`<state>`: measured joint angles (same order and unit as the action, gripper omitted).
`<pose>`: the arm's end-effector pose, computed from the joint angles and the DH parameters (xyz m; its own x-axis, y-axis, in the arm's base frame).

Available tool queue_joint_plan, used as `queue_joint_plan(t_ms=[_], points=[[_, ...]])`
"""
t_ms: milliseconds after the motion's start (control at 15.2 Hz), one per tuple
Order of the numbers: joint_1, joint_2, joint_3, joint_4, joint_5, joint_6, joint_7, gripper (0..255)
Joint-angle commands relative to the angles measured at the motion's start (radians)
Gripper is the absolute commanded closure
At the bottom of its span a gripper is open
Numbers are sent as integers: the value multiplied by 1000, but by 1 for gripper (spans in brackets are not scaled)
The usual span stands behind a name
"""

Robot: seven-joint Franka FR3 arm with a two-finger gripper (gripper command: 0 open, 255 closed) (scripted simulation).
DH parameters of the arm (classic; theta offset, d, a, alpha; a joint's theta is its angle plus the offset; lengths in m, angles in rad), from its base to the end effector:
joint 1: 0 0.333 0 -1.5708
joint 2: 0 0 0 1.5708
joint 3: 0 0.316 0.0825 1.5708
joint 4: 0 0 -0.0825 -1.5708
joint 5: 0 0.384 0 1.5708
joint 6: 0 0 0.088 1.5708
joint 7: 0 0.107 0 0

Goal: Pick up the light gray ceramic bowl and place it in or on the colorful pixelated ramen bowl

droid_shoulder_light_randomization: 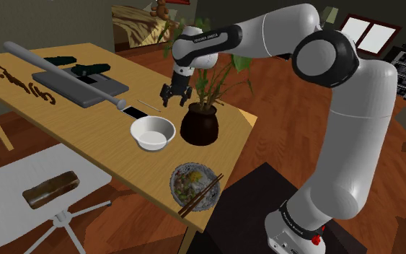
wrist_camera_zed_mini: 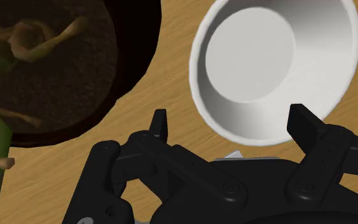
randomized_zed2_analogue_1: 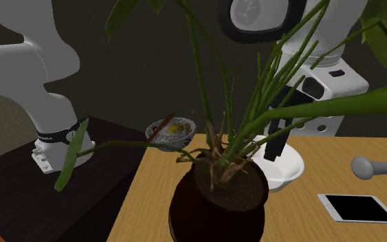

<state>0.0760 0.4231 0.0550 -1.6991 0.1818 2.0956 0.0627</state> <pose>0.6545 0.0915 0.3483 0.9986 -0.0256 -0.0461 -0.0332 -0.9842 -0.1737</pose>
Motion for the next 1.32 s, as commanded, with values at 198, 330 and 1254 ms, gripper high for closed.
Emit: queue_joint_plan(t_ms=[198,330,1254], points=[[1,126,-7,9,1,45,-4,0],[9,138,-12,0,7,66,-7,0],[2,155,-1,-21,4,105,-9,255]])
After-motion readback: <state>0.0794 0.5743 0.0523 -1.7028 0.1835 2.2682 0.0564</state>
